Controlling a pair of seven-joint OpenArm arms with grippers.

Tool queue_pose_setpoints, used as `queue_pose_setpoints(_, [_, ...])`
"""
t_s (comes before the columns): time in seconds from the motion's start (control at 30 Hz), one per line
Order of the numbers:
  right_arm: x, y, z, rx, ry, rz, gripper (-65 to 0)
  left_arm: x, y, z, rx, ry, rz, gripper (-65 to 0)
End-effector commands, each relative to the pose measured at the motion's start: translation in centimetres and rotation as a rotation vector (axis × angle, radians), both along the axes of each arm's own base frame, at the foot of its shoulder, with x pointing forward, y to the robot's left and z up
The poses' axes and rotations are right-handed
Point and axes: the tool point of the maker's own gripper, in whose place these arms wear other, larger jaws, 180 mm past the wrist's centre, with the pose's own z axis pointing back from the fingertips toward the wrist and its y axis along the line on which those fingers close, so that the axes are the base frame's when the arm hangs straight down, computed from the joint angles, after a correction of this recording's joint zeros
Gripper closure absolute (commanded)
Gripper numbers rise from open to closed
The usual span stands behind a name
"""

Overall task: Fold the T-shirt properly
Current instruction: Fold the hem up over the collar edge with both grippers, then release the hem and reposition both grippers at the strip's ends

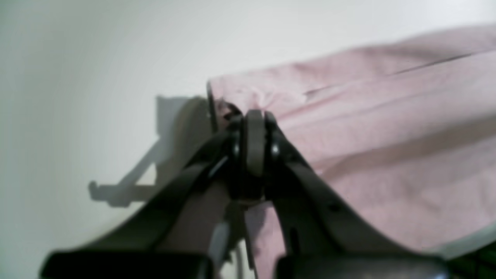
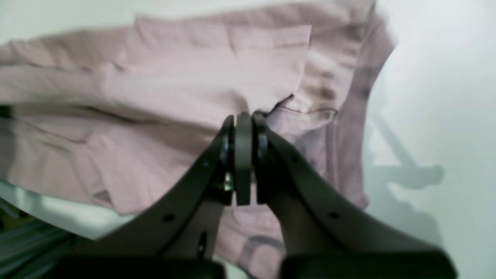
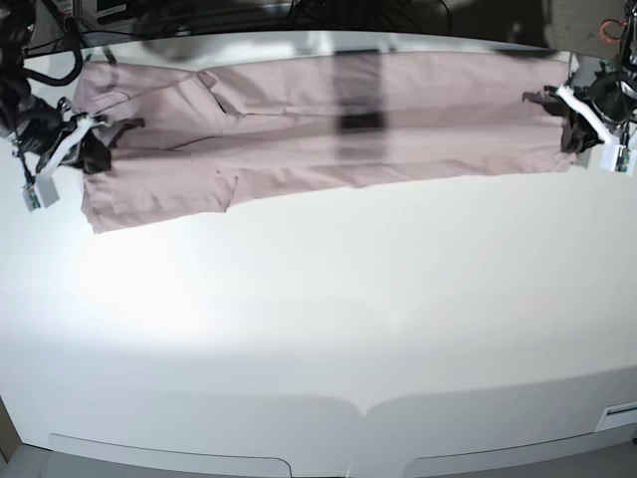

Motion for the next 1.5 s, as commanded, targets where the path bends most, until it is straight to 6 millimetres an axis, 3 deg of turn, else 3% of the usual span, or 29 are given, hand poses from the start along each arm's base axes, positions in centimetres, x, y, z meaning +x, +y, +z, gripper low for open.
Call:
queue_pose_setpoints(0.0, [0.6,-0.1,0.9,-0.007,-0.045,0.003,0.0,0.4,0.5,0.9,0.016,-0.029,-0.004,0.0])
queue_pose_setpoints(0.2, [-0.8,0.4,-1.5,-0.051,-0.029,-0.042,0.0,-1.2,0.6,-0.2,0.073,0.003,-0.011,0.0])
queue_pose_setpoints(0.4, [-1.8,0.5,-3.0,-0.098,0.003,-0.06,0.0,-1.4,0.0,-0.6,0.092,-0.024,-0.003,0.0])
queue_pose_setpoints(0.7, [-2.2,-0.3,-3.4,-0.155,0.018,-0.056,0.0,-2.1,0.9,-1.7,0.127,0.003,0.002,0.0])
queue_pose_setpoints(1.07, [-2.4,-1.1,-3.5,-0.211,0.034,-0.048,0.0,-1.9,1.2,-1.6,0.135,-0.002,0.002,0.0])
queue_pose_setpoints(1.1, [-2.4,-1.2,-3.5,-0.214,0.034,-0.047,-1.0,-1.9,1.2,-1.6,0.139,-0.001,0.0,0.0])
queue_pose_setpoints(1.13, [-2.3,-1.3,-3.4,-0.216,0.033,-0.045,-7.6,-2.0,1.4,-1.6,0.154,0.002,-0.005,0.0])
queue_pose_setpoints(1.23, [-2.0,-1.7,-3.0,-0.222,0.023,-0.039,-25.3,-2.1,1.9,-1.7,0.205,0.01,-0.023,-23.3])
queue_pose_setpoints(1.3, [-1.7,-1.9,-2.6,-0.219,0.014,-0.032,-30.2,-2.0,2.3,-1.6,0.213,0.007,-0.013,-33.2])
queue_pose_setpoints(1.47, [-0.5,-1.5,-0.9,-0.138,-0.038,-0.018,-30.4,-1.6,4.8,0.0,0.194,-0.034,0.08,-34.2])
